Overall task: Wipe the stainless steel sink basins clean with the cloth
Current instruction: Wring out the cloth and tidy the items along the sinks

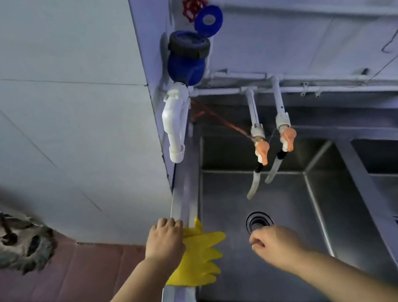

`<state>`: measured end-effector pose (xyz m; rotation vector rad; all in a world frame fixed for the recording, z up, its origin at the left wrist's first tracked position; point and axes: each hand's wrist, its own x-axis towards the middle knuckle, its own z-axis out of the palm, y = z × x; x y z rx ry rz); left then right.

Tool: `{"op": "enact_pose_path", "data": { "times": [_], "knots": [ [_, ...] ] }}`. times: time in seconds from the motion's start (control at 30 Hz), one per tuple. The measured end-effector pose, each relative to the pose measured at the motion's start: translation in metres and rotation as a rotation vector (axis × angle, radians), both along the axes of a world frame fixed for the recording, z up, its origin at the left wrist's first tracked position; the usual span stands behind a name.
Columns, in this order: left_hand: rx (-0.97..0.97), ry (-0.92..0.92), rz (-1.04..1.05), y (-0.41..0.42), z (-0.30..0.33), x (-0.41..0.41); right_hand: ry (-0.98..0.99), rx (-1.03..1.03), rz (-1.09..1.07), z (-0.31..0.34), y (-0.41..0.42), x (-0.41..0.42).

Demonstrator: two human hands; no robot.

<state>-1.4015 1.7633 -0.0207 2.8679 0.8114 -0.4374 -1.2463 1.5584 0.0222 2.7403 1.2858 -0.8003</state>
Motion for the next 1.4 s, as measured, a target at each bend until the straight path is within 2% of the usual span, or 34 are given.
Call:
{"op": "enact_pose_path", "data": {
  "times": [0.2,0.33,0.47,0.57,0.67,0.8,0.9,1.0,1.23,1.4],
  "knots": [
    [0.01,0.024,-0.13,0.007,-0.003,0.008,0.029,-0.02,-0.034,-0.008,-0.001,-0.012],
    [-0.124,-0.177,-0.201,0.007,-0.007,0.003,0.015,0.002,-0.041,-0.008,-0.005,-0.013],
    [-0.173,-0.279,-0.363,-0.008,0.01,0.01,0.005,0.11,-0.084,-0.003,-0.012,-0.013],
    [-0.167,-0.396,-0.484,-0.029,0.032,0.022,0.008,0.284,-0.086,0.005,-0.023,-0.011],
    [-0.068,-0.412,-0.551,-0.055,0.064,0.041,0.002,0.404,-0.024,0.019,-0.04,-0.007],
    [-0.125,-0.435,-0.617,-0.099,0.083,0.068,-0.088,0.44,0.032,0.035,-0.075,0.002],
    [-0.146,-0.442,-0.698,-0.143,0.099,0.087,-0.138,0.441,-0.013,0.046,-0.121,0.014],
    [-0.063,-0.455,-0.793,-0.198,0.118,0.106,-0.172,0.442,-0.079,0.06,-0.183,0.029],
    [-0.003,-0.461,-0.895,-0.363,0.147,0.16,-0.051,0.458,-0.377,0.083,-0.367,0.051],
    [-0.112,-0.368,-0.961,-0.498,0.158,0.207,-0.118,0.489,-0.553,0.094,-0.507,0.062]
  ]
}}
